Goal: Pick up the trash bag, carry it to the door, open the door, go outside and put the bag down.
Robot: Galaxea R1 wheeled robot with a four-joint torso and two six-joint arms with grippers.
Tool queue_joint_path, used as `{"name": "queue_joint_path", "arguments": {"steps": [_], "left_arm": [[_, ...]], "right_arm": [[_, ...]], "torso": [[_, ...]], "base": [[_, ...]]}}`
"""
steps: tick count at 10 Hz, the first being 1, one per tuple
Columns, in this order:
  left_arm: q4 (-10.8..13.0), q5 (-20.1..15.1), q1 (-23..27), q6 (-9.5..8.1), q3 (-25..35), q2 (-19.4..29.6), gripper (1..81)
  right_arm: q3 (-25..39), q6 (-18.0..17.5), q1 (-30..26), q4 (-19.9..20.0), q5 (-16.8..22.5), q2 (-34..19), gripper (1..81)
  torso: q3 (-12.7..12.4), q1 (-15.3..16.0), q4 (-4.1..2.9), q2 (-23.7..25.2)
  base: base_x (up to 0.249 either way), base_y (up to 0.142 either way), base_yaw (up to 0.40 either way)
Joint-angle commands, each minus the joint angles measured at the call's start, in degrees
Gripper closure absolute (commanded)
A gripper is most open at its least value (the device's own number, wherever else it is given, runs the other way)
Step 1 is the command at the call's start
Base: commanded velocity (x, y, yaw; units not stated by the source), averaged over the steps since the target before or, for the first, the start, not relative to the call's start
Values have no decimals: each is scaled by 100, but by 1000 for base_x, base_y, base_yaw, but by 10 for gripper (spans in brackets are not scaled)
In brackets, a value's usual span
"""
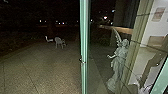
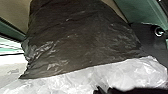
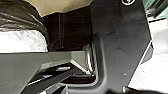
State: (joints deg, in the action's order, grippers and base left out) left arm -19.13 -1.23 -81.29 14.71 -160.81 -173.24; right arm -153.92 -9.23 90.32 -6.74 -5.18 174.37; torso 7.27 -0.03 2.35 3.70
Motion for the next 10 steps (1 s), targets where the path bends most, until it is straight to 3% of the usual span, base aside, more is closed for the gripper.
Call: {"name": "queue_joint_path", "arguments": {"steps": [1,10], "left_arm": [[-12,-334,319,14,-21,17,811],[-12,-334,328,14,-21,25,811]], "right_arm": [[38,9,-229,15,281,12,10],[30,18,-238,-3,281,30,10]], "torso": [[0,3,0,0],[5,8,0,-6]], "base": [[88,0,0],[87,0,0]]}}
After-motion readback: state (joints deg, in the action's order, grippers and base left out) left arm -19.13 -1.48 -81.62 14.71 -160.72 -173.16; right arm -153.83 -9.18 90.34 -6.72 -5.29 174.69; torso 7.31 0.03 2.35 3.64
